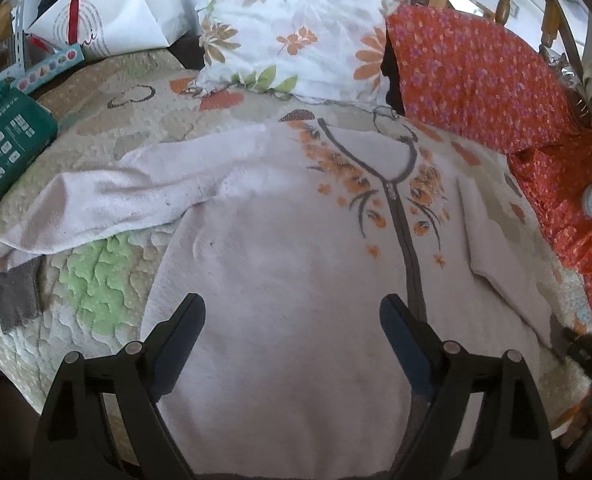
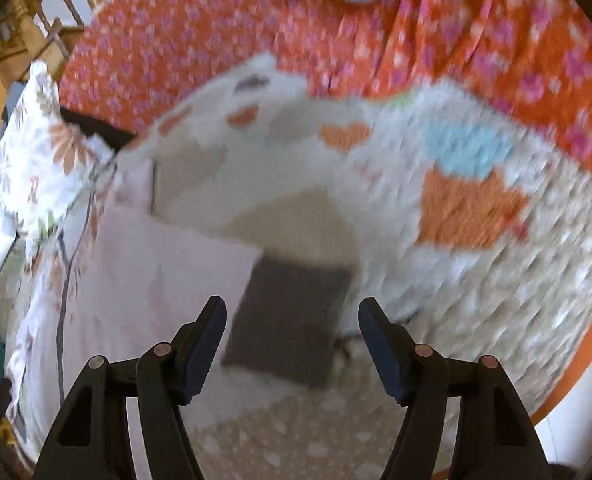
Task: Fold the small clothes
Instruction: 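Close the right tool on the grey sleeve cuff, then lift the sleeve by its cuff with the right tool across the shirt body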
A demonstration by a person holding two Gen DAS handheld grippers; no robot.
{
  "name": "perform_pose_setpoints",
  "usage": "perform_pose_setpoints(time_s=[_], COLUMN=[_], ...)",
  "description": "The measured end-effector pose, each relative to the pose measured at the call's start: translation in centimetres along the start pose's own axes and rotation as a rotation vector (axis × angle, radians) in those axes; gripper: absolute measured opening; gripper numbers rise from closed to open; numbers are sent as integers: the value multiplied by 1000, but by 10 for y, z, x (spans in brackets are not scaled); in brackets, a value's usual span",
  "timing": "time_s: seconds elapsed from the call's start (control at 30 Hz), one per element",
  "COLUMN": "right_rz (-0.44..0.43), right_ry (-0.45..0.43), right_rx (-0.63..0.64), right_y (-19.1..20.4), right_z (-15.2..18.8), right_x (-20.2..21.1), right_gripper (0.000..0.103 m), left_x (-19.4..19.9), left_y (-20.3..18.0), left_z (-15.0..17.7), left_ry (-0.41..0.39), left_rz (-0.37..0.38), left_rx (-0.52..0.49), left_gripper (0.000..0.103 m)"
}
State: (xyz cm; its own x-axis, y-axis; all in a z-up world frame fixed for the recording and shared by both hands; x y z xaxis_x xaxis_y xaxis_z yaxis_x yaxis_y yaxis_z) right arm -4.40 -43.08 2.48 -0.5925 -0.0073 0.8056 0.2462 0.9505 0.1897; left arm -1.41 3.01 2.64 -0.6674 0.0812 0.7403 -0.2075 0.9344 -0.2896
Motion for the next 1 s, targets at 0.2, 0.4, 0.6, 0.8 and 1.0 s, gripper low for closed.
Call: perform_pose_setpoints(time_s=[0.2, 0.4, 0.6, 0.8, 1.0], right_rz=[-20, 100, 451, 438, 168], right_ry=[13, -89, -169, -177, -127], right_rx=[37, -35, -105, -113, 94], right_y=[17, -39, -124, -122, 23], right_z=[-1, -48, -109, -142, -157], right_x=[-16, 18, 60, 71, 27], right_gripper=[9, 9, 8, 8, 8], left_x=[-1, -5, -8, -3, 5], left_y=[4, 17, 22, 37, 67], left_z=[1, -1, -3, -7, -35], left_ry=[-6, 6, 21, 4, 34], left_rz=[-23, -46, -42, -62, -53], left_rx=[4, 26, 50, 74, 135], left_gripper=[88, 88, 88, 88, 88])
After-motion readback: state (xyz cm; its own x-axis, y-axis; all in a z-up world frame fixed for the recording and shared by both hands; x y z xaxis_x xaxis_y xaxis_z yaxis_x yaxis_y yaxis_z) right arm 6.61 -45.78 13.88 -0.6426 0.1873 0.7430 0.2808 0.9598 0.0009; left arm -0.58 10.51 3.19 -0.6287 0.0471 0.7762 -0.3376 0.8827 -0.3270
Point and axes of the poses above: each gripper's, at about its wrist camera, not at the fingertips, and x roughly against the way its jaws point, y to its left, z to its underside, the point moved 5 cm from there along -x, roughly the way its jaws point, and after that the axes turned 10 degrees about x, right-handed, at the moved point
